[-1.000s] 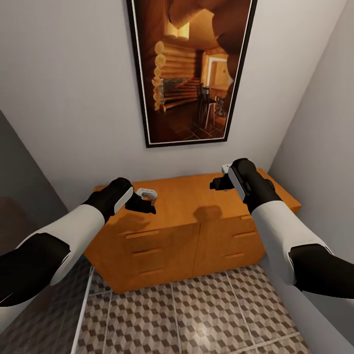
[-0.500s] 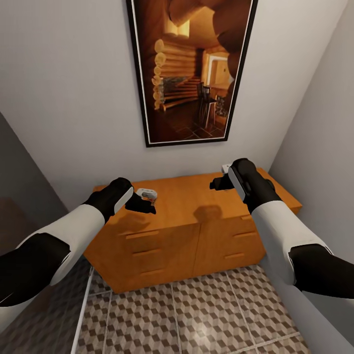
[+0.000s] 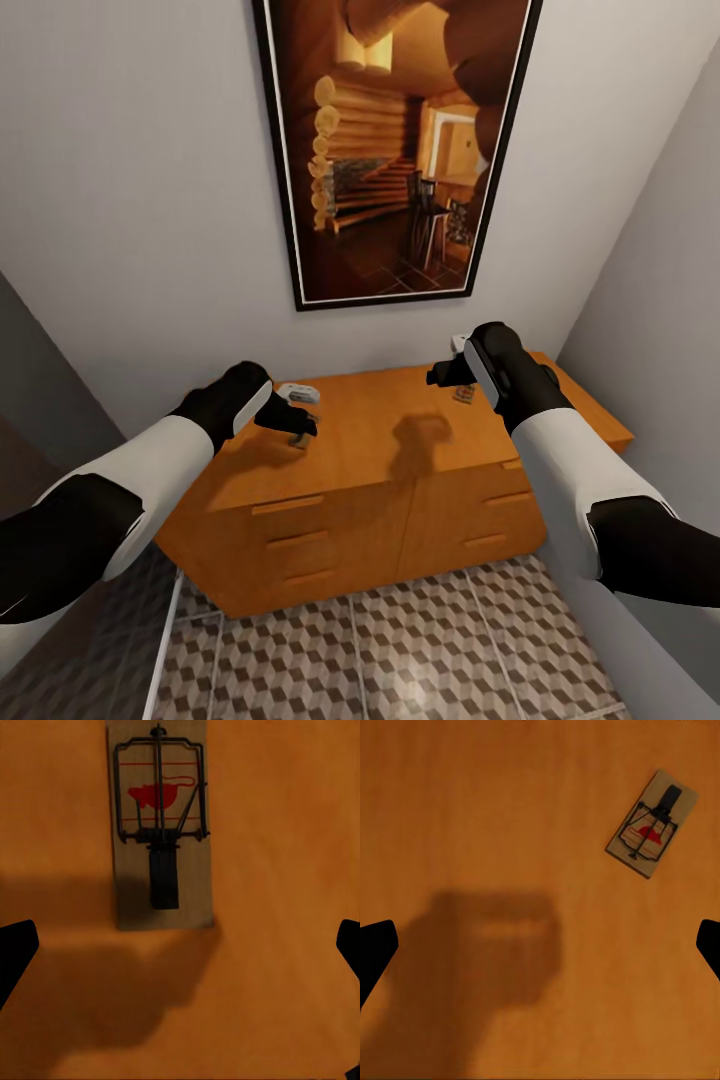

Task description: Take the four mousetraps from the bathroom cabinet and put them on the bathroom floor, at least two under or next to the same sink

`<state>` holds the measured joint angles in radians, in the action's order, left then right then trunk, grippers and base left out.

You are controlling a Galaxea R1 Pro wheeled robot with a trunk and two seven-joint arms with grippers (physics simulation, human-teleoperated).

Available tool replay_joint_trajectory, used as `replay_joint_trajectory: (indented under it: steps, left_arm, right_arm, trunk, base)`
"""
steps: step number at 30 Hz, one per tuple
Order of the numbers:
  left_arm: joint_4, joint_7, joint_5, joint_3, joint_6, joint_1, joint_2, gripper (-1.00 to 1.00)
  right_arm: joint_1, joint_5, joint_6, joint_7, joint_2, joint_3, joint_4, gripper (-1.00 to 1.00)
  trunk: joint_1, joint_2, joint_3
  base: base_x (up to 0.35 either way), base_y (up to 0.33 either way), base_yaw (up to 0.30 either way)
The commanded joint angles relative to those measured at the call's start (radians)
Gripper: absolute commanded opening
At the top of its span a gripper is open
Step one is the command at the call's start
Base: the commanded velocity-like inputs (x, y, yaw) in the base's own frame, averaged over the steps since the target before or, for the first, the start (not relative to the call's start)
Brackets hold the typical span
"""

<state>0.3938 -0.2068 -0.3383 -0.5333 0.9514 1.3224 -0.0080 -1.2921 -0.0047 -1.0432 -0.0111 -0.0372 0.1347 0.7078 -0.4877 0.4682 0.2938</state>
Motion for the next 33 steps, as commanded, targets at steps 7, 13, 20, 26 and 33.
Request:
replay_joint_trajectory:
  steps: [7, 13, 20, 26, 33]
  left_arm:
    - [0.000, -0.003, -0.001, -0.007, 0.002, 0.001, 0.001, 1.00]
    - [0.000, -0.004, -0.001, -0.007, 0.002, 0.001, 0.001, 1.00]
    - [0.000, -0.005, -0.001, -0.007, 0.003, 0.001, 0.000, 1.00]
    - [0.001, -0.006, -0.001, -0.008, 0.003, 0.001, -0.002, 1.00]
    - [0.001, -0.006, -0.001, -0.009, 0.001, 0.001, -0.003, 1.00]
  right_arm:
    - [-0.001, 0.000, -0.004, -0.001, 0.000, 0.002, 0.001, 1.00]
    - [-0.001, 0.000, -0.004, -0.001, 0.000, 0.002, 0.001, 1.00]
    - [-0.001, 0.000, -0.004, -0.001, 0.000, 0.002, 0.001, 1.00]
    - [-0.001, 0.000, -0.004, -0.001, 0.000, 0.002, 0.001, 1.00]
    - [-0.001, 0.000, -0.004, -0.001, 0.000, 0.002, 0.001, 1.00]
  trunk:
    - [-0.001, 0.002, 0.002]
    - [-0.001, 0.002, 0.002]
    - [-0.001, 0.002, 0.002]
    - [-0.001, 0.002, 0.002]
    - [-0.001, 0.002, 0.002]
  base:
    - [0.019, 0.002, 0.000]
    - [0.003, 0.000, 0.000]
    - [0.000, 0.000, 0.000]
    - [0.000, 0.000, 0.000]
    - [0.000, 0.000, 0.000]
